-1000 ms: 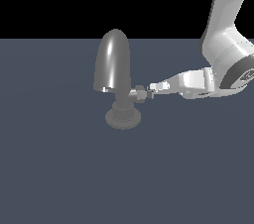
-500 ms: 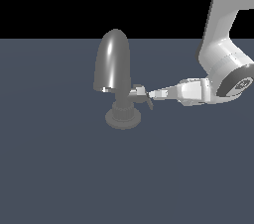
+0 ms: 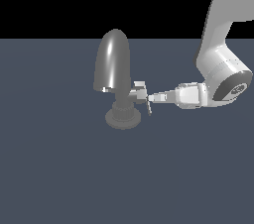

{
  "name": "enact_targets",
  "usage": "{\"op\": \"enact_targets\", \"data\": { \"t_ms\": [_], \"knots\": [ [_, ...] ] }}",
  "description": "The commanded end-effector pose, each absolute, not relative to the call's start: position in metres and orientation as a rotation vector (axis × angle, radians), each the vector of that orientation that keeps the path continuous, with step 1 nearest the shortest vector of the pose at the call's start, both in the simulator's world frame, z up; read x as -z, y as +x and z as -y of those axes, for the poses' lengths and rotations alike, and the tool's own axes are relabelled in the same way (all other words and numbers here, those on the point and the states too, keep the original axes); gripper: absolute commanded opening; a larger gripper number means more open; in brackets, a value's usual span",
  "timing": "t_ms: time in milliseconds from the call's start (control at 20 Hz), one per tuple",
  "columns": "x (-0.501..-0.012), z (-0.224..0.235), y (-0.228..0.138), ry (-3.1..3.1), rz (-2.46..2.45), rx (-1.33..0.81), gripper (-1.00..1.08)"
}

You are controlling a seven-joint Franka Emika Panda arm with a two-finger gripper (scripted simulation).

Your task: Turn on the faucet by rotating a designated handle.

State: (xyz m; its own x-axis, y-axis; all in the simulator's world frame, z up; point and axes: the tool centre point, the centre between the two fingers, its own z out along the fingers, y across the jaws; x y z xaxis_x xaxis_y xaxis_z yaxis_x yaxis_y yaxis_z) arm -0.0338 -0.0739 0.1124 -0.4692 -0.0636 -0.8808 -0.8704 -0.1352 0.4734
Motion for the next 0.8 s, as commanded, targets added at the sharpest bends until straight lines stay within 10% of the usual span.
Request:
{"op": "enact_targets", "data": {
  "t_ms": [0, 750],
  "knots": [
    [-0.089, 0.073, -0.03, -1.048, -1.544, -1.666, -1.0],
    [-0.036, 0.071, -0.019, -1.011, -1.578, -1.693, -1.0]
  ]
}}
